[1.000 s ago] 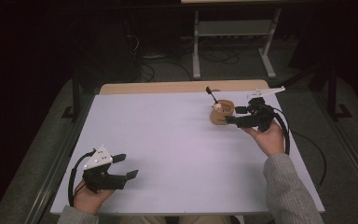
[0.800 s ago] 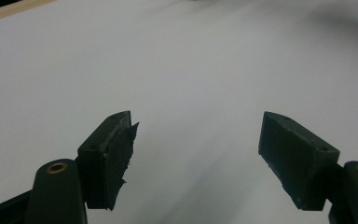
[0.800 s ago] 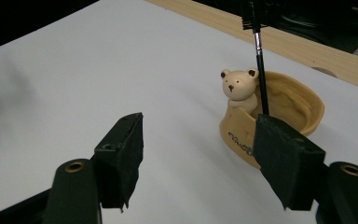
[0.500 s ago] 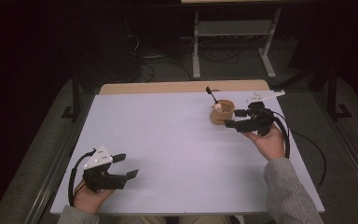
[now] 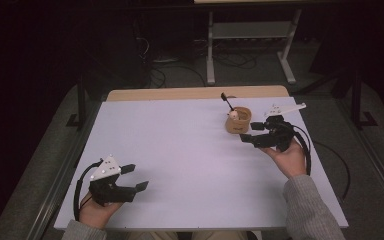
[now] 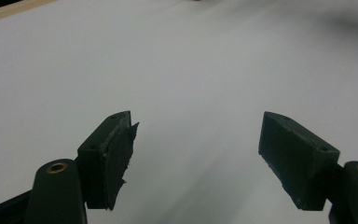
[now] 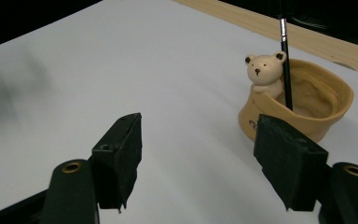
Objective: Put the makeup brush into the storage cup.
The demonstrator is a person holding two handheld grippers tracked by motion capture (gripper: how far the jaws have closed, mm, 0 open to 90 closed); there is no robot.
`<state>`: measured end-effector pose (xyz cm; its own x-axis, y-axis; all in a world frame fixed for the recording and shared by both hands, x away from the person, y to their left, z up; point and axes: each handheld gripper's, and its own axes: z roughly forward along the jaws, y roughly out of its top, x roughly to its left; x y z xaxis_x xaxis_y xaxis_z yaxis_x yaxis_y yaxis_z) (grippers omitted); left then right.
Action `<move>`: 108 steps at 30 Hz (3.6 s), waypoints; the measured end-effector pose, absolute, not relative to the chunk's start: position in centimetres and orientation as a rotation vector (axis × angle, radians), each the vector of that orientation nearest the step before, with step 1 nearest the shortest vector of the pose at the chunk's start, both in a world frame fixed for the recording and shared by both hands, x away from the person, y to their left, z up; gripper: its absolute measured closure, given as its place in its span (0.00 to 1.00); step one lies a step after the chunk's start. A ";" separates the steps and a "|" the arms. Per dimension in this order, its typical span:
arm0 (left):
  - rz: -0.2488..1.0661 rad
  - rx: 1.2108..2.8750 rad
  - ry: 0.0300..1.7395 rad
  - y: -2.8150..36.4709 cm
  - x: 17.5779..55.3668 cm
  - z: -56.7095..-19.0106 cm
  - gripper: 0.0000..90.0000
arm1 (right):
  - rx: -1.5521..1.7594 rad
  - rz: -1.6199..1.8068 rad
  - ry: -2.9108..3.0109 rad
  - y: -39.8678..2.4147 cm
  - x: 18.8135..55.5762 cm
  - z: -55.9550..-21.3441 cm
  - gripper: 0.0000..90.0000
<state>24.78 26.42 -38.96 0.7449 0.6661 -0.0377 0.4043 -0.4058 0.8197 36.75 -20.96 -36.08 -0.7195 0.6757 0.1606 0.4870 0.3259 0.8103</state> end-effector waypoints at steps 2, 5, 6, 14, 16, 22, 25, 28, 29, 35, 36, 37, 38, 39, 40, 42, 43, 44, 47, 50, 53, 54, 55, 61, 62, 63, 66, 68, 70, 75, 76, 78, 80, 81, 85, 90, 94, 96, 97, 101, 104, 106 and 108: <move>0.370 2.055 0.808 26.4 24.8 -39.0 0.29 | 1.062 1.334 2.390 -20.9 36.5 -36.3 0.34; 0.373 2.051 0.805 26.4 24.9 -39.1 0.29 | 1.055 1.341 2.393 -20.9 36.2 -36.5 0.34; 0.372 2.051 0.807 26.4 25.0 -39.1 0.29 | 1.045 1.346 2.392 -20.9 36.1 -36.7 0.34; 0.366 2.052 0.809 26.1 25.0 -39.1 0.29 | 1.027 1.349 2.404 -20.8 35.3 -37.2 0.34; 0.365 2.055 0.807 26.1 25.1 -39.2 0.29 | 1.021 1.345 2.408 -20.8 35.1 -37.2 0.34; 0.364 2.055 0.808 26.0 25.1 -39.2 0.29 | 1.012 1.351 2.412 -20.7 34.4 -37.4 0.34; 0.365 2.060 0.803 26.0 25.2 -39.1 0.29 | 1.016 1.344 2.418 -20.7 34.1 -37.4 0.33; 0.365 2.059 0.803 25.9 25.2 -39.2 0.29 | 1.005 1.350 2.416 -20.8 33.8 -37.6 0.33; 0.362 2.058 0.805 25.9 25.2 -39.2 0.29 | 1.013 1.352 2.418 -20.8 33.7 -37.6 0.33; 0.359 2.059 0.806 25.8 25.2 -39.2 0.28 | 1.016 1.350 2.428 -20.9 33.1 -38.1 0.33; 0.360 2.059 0.805 25.8 25.2 -39.2 0.28 | 1.014 1.352 2.426 -20.9 33.0 -38.1 0.33; 0.361 2.059 0.804 25.9 25.2 -39.2 0.28 | 1.007 1.352 2.426 -21.0 32.8 -38.1 0.33; 0.361 2.059 0.804 25.9 25.2 -39.2 0.28 | 1.009 1.355 2.425 -21.0 32.7 -38.2 0.33; 0.361 2.059 0.805 25.9 25.2 -39.2 0.28 | 1.008 1.355 2.424 -21.0 32.6 -38.2 0.33; 0.363 2.061 0.802 25.9 25.2 -39.2 0.28 | 1.004 1.357 2.426 -21.0 32.5 -38.2 0.33; 0.361 2.060 0.806 25.9 25.2 -39.2 0.28 | 1.009 1.356 2.426 -21.0 32.3 -38.3 0.33; 0.361 2.059 0.807 25.9 25.2 -39.2 0.28 | 1.003 1.355 2.429 -21.1 32.2 -38.3 0.33; 0.361 2.058 0.806 26.0 25.2 -39.2 0.28 | 1.010 1.357 2.428 -21.0 32.1 -38.4 0.33; 0.361 2.054 0.809 26.0 25.2 -39.3 0.28 | 0.998 1.356 2.432 -21.1 31.9 -38.5 0.33; 0.362 2.061 0.807 26.0 25.2 -39.3 0.28 | 1.001 1.352 2.437 -21.1 31.6 -38.6 0.33; 0.364 2.065 0.802 26.1 25.2 -39.3 0.28 | 0.996 1.355 2.434 -21.2 31.4 -38.8 0.33; 0.363 2.064 0.803 26.1 25.2 -39.3 0.28 | 1.001 1.355 2.435 -21.2 31.3 -38.8 0.33; 0.361 2.063 0.807 26.1 25.2 -39.3 0.28 | 1.000 1.356 2.436 -21.2 31.2 -38.9 0.33; 0.362 2.060 0.806 26.2 25.2 -39.3 0.28 | 1.004 1.354 2.439 -21.3 30.9 -39.3 0.32; 0.360 2.059 0.808 26.2 25.2 -39.3 0.28 | 0.999 1.351 2.441 -21.4 30.8 -39.4 0.32; 0.361 2.060 0.807 26.2 25.2 -39.3 0.28 | 1.010 1.352 2.443 -21.4 30.7 -39.4 0.32; 0.360 2.059 0.807 26.2 25.2 -39.4 0.28 | 1.009 1.352 2.444 -21.5 30.5 -39.6 0.31; 0.360 2.060 0.808 26.2 25.2 -39.3 0.28 | 1.013 1.352 2.439 -21.5 30.3 -39.7 0.31; 0.360 2.059 0.807 26.2 25.1 -39.3 0.27 | 1.021 1.356 2.438 -21.6 30.2 -39.8 0.31; 0.361 2.060 0.805 26.2 25.1 -39.3 0.27 | 1.020 1.358 2.436 -21.8 29.9 -40.1 0.30; 0.361 2.059 0.806 26.2 25.1 -39.3 0.27 | 1.029 1.356 2.436 -21.8 29.7 -40.1 0.30; 0.360 2.060 0.805 26.2 25.1 -39.3 0.27 | 1.027 1.354 2.436 -21.8 29.6 -40.1 0.29; 0.361 2.061 0.805 26.2 25.1 -39.3 0.27 | 1.023 1.350 2.435 -21.9 29.5 -40.2 0.29; 0.360 2.058 0.805 26.2 25.1 -39.3 0.27 | 1.017 1.352 2.433 -21.9 29.5 -40.3 0.28; 0.360 2.061 0.804 26.2 25.1 -39.4 0.27 | 1.029 1.360 2.433 -22.1 29.2 -40.6 0.28; 0.354 2.058 0.809 26.1 25.0 -39.4 0.27 | 1.026 1.363 2.431 -22.3 28.9 -41.1 0.27; 0.357 2.063 0.801 26.1 25.0 -39.4 0.27 | 1.034 1.361 2.434 -22.4 28.6 -41.3 0.27; 0.357 2.065 0.801 26.0 25.0 -39.4 0.27 | 1.039 1.364 2.433 -22.4 28.5 -41.5 0.27; 0.357 2.067 0.801 26.0 25.0 -39.4 0.27 | 1.037 1.367 2.433 -22.4 28.5 -41.5 0.27; 0.349 2.069 0.806 26.0 24.9 -39.5 0.27 | 1.038 1.368 2.433 -22.4 28.2 -41.8 0.27; 0.351 2.070 0.798 26.0 24.9 -39.5 0.27 | 1.044 1.369 2.435 -22.5 28.1 -42.0 0.26; 0.348 2.070 0.798 25.9 24.8 -39.6 0.27 | 1.049 1.370 2.435 -22.5 27.9 -42.1 0.26; 0.344 2.071 0.799 25.9 24.8 -39.7 0.26 | 1.048 1.373 2.433 -22.6 27.9 -42.2 0.26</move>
<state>24.76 25.91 -39.66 0.7562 0.6525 -0.0483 0.4135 -0.4193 0.8082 27.91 -22.56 -42.16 -0.7425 0.6413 0.1935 0.4971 0.3339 0.8009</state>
